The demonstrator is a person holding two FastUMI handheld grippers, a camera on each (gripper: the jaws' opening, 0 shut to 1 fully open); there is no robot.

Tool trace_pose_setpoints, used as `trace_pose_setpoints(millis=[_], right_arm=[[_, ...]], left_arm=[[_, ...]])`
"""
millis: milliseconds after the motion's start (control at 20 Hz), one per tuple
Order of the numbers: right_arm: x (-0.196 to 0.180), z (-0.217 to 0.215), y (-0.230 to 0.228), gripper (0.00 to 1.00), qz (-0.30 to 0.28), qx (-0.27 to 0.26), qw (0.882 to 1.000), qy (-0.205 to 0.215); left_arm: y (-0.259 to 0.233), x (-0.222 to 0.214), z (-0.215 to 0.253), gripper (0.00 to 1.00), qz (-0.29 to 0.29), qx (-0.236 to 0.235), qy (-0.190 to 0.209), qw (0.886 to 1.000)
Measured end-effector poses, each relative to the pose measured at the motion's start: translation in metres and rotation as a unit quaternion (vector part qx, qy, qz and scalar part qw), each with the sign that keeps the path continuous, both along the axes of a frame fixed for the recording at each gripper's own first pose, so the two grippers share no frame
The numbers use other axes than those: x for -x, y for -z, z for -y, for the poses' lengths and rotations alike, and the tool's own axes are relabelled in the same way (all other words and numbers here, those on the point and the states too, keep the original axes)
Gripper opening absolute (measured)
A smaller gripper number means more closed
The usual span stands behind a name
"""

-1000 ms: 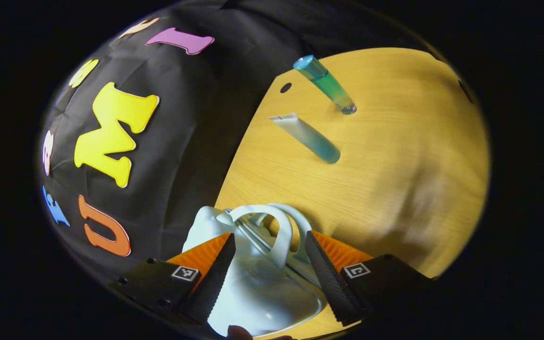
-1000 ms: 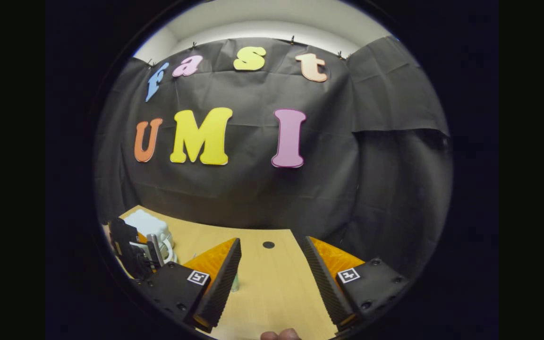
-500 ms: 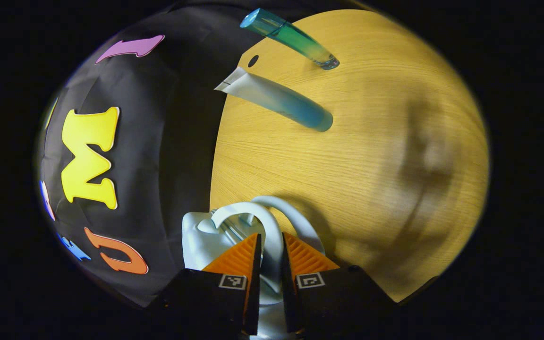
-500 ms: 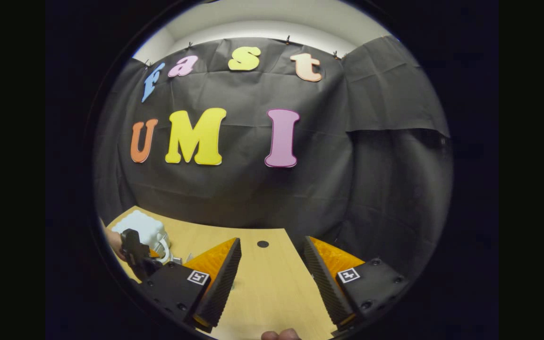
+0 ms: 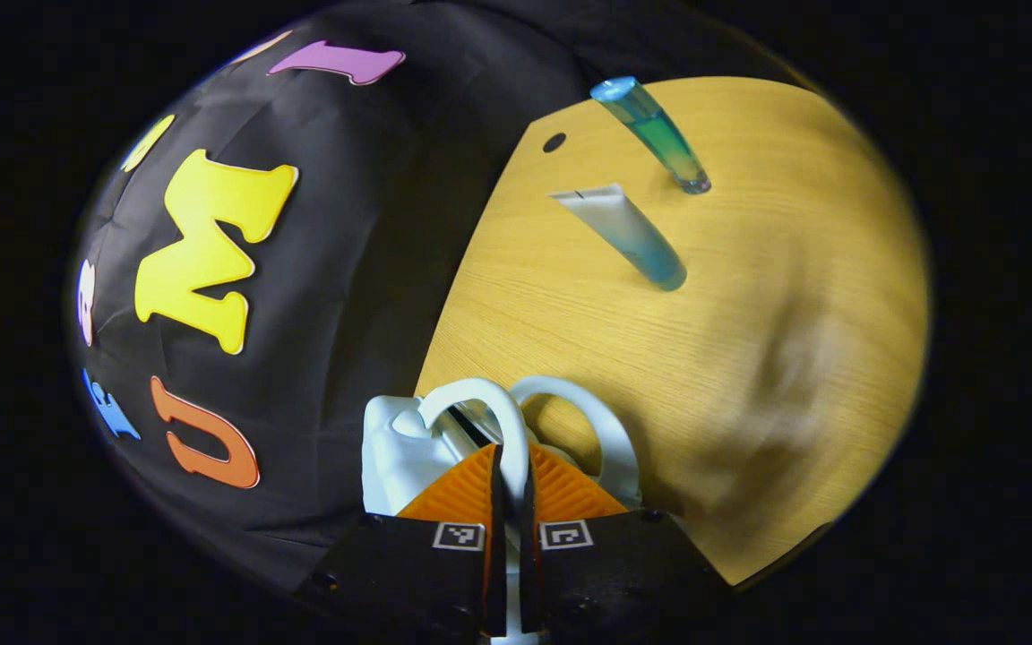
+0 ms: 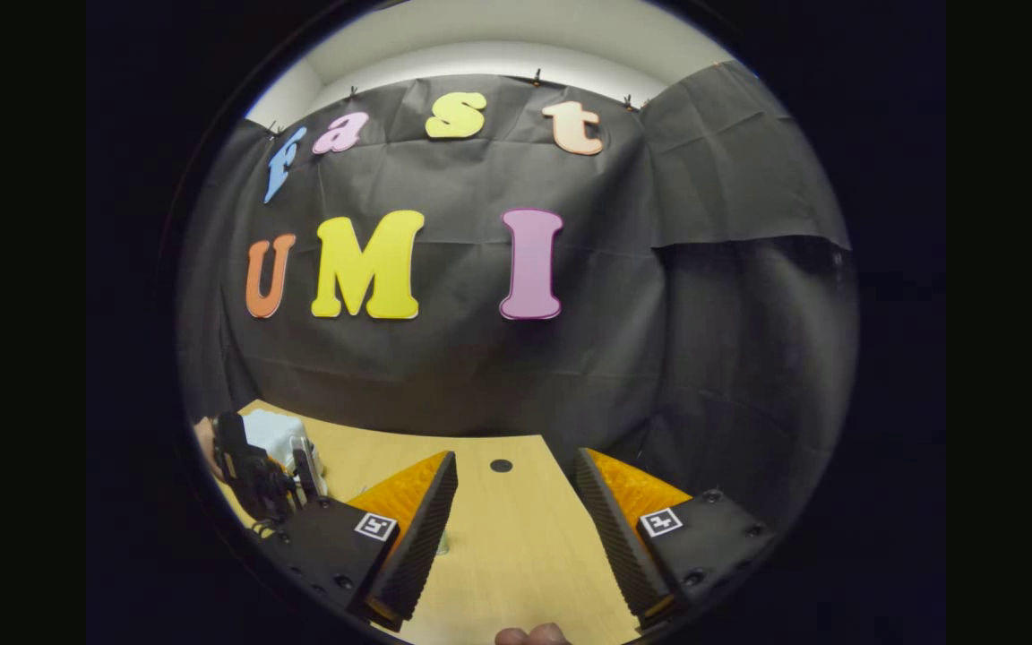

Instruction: First open the suitcase, pack the skin care products into it, and then close the suitcase.

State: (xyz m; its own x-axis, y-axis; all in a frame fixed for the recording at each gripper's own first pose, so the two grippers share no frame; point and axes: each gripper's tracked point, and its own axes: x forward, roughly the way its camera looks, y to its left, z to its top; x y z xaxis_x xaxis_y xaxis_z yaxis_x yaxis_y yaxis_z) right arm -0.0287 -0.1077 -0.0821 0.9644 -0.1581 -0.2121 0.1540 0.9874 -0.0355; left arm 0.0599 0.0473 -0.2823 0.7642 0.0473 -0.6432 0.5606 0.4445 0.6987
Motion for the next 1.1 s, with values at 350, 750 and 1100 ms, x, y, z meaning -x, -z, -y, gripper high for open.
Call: trace_pose_setpoints(millis=[350, 750, 1100], right_arm=[[-0.011, -0.039, -0.009, 0.8, 0.008, 0.005, 0.999, -0.039], [-0.02, -0.089, -0.018, 0.8, 0.004, 0.018, 0.996, -0.082], [-0.027, -0.152, -0.023, 0.8, -0.011, 0.06, 0.99, -0.13]], left_arm=[[-0.11, -0.002, -0.071, 0.07, 0.113, 0.197, -0.103, 0.968], [-0.164, 0.015, -0.2, 0.06, 0.194, 0.277, -0.199, 0.92], [-0.125, 0.043, -0.341, 0.07, 0.229, 0.319, -0.292, 0.872]])
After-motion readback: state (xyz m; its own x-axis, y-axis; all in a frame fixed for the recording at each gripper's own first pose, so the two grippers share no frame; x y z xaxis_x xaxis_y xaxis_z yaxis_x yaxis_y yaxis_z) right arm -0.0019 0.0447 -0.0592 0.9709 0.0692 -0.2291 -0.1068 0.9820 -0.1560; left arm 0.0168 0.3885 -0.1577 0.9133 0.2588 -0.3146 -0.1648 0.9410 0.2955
